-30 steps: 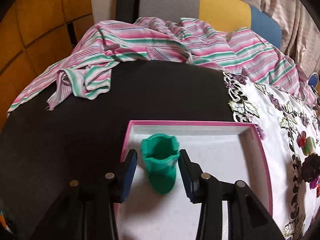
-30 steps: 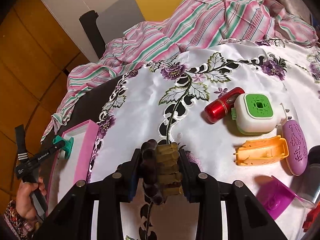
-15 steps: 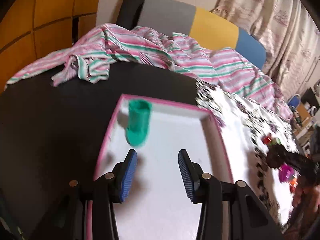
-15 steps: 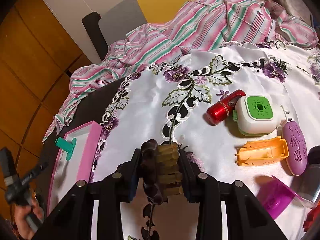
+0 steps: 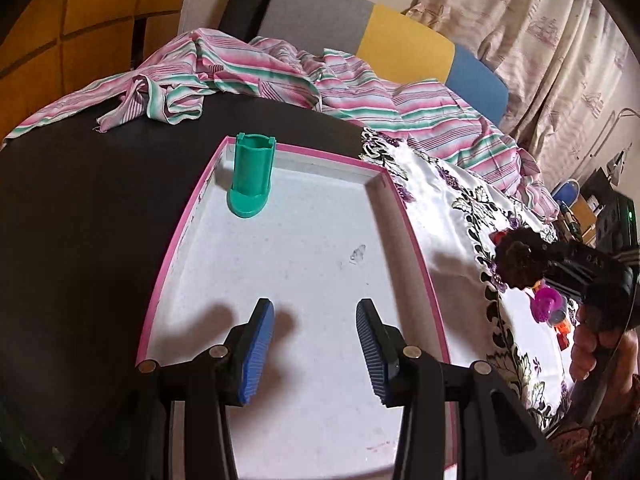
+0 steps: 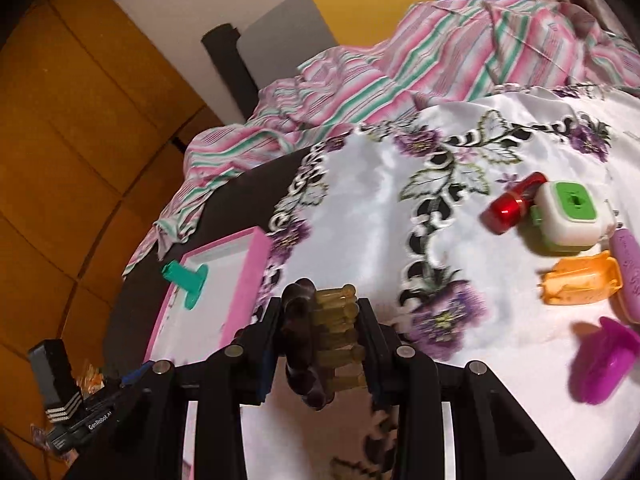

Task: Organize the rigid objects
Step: 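Carry the brown claw clip into the tray beside the green cup, open right tool, then move the right tool to the black cylindrical container and grasp it, then grasp the magenta plunger-shaped toy with the left tool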

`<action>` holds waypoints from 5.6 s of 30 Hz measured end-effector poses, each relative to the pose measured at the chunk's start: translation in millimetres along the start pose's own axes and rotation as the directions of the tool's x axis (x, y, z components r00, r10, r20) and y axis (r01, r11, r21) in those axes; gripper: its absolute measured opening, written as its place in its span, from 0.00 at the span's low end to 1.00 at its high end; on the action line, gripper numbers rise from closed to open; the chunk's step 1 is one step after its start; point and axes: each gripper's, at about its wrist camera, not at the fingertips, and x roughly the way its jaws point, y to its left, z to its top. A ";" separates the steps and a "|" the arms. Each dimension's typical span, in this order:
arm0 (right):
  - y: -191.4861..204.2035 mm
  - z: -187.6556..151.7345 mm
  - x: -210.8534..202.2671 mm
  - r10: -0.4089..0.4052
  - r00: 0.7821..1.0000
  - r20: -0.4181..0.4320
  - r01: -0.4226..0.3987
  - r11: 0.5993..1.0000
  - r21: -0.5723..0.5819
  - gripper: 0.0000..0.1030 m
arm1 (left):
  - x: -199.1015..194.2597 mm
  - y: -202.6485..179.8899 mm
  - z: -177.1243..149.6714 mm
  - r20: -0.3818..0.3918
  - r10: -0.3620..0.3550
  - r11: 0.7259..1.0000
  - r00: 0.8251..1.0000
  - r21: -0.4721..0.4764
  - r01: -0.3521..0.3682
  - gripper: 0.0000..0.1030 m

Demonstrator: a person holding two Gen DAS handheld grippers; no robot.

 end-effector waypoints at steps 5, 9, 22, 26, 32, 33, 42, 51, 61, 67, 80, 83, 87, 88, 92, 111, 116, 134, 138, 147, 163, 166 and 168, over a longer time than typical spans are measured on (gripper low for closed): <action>34.8 5.9 5.9 0.035 0.999 -0.012 -0.036 0.998 -0.042 0.35 | -8.3 0.2 -8.3 0.011 -0.009 1.000 1.000 0.008 0.009 0.42; 70.4 11.5 21.0 0.066 0.997 -0.046 -0.070 0.993 -0.094 0.35 | -12.5 2.4 -14.4 0.013 -0.013 1.000 1.000 0.011 0.013 0.41; 149.7 10.4 119.6 -0.004 0.982 -0.190 -0.043 0.970 -0.240 0.35 | -28.1 19.0 -23.8 0.029 -0.001 1.000 1.000 0.008 0.001 0.41; 153.7 15.9 143.3 -0.055 0.978 -0.201 0.001 0.966 -0.257 0.35 | -32.2 24.4 -24.6 0.031 -0.003 1.000 1.000 -0.003 0.003 0.41; 159.1 25.8 169.1 -0.107 0.975 -0.193 0.053 0.962 -0.266 0.35 | -33.4 27.9 -26.1 0.027 -0.001 1.000 1.000 -0.010 0.001 0.41; 159.8 26.2 172.0 -0.110 0.975 -0.195 0.055 0.962 -0.267 0.35 | -33.4 29.0 -26.4 0.026 -0.002 1.000 1.000 -0.013 0.002 0.41; 159.9 31.1 152.3 -0.130 0.983 -0.127 0.089 0.955 -0.283 0.49 | -32.5 31.2 -27.8 0.019 -0.007 1.000 1.000 -0.025 0.008 0.41; 147.9 19.3 86.8 -0.138 0.989 -0.057 0.112 0.940 -0.323 0.53 | -33.6 22.2 -31.0 0.014 -0.044 0.998 0.999 -0.032 0.045 0.41; 101.8 -7.9 26.7 -0.160 0.986 -0.036 0.145 0.952 -0.268 0.59 | -34.0 -5.4 -36.1 0.001 -0.071 0.997 0.997 0.013 0.071 0.41; 63.0 -23.6 1.4 -0.236 0.971 -0.035 0.222 0.948 -0.229 0.59 | -32.1 -22.8 -31.5 -0.002 -0.088 0.995 0.996 0.055 0.088 0.41; -13.5 -47.8 -40.8 -0.331 0.942 -0.050 0.324 0.939 -0.114 0.59 | -23.2 -81.3 -38.6 -0.052 -0.142 0.973 0.988 0.178 0.149 0.42; -27.7 -49.4 -49.7 -0.337 0.940 -0.047 0.333 0.940 -0.076 0.59 | -22.5 -92.3 -41.2 -0.060 -0.157 0.967 0.986 0.196 0.166 0.42; -40.5 -50.5 -59.1 -0.349 0.936 -0.040 0.348 0.937 -0.033 0.59 | -20.8 -103.5 -44.1 -0.070 -0.168 0.960 0.983 0.214 0.179 0.42; -44.5 -50.6 -62.6 -0.355 0.934 -0.039 0.355 0.935 -0.014 0.59 | -20.7 -106.9 -44.7 -0.072 -0.172 0.958 0.982 0.220 0.184 0.42; -67.3 -45.2 -82.1 -0.386 0.922 -0.023 0.386 0.916 0.108 0.59 | -19.9 -116.1 -46.6 -0.077 -0.178 0.952 0.981 0.240 0.192 0.42; -190.7 -9.2 -141.6 -0.585 0.810 0.043 0.505 0.733 0.456 0.58 | -15.6 -132.5 -58.6 -0.105 -0.194 0.938 0.975 0.272 0.215 0.42; -167.9 -6.3 -121.7 -0.606 0.795 0.028 0.569 0.761 0.311 0.48 | -13.3 -136.6 -60.9 -0.115 -0.193 0.935 0.974 0.279 0.218 0.42; -170.0 -11.1 -85.2 -0.444 0.891 -0.091 0.451 0.849 0.276 0.44 | -0.9 -176.2 -61.6 -0.145 -0.205 0.905 0.968 0.347 0.244 0.42; -149.4 -9.2 -76.0 -0.371 0.926 -0.070 0.378 0.903 0.203 0.44 | 5.3 -186.7 -57.5 -0.154 -0.208 0.900 0.966 0.356 0.251 0.42; -176.2 -12.3 -94.2 -0.337 0.941 -0.033 0.325 0.870 0.372 0.44 | 29.4 -216.9 -47.4 -0.178 -0.209 0.887 0.962 0.379 0.263 0.42; -189.5 -16.0 -93.7 -0.373 0.925 -0.070 0.366 0.830 0.422 0.44 | 115.8 -298.0 -16.5 -0.227 -0.185 0.841 0.956 0.466 0.274 0.43; -189.4 -16.4 -93.9 -0.372 0.925 -0.071 0.366 0.831 0.420 0.45 | 127.9 -309.1 -13.5 -0.227 -0.175 0.823 0.958 0.500 0.269 0.43; -190.2 -16.4 -93.8 -0.369 0.927 -0.071 0.363 0.832 0.420 0.45 | 133.7 -315.4 -12.3 -0.218 -0.165 0.810 0.962 0.526 0.258 0.43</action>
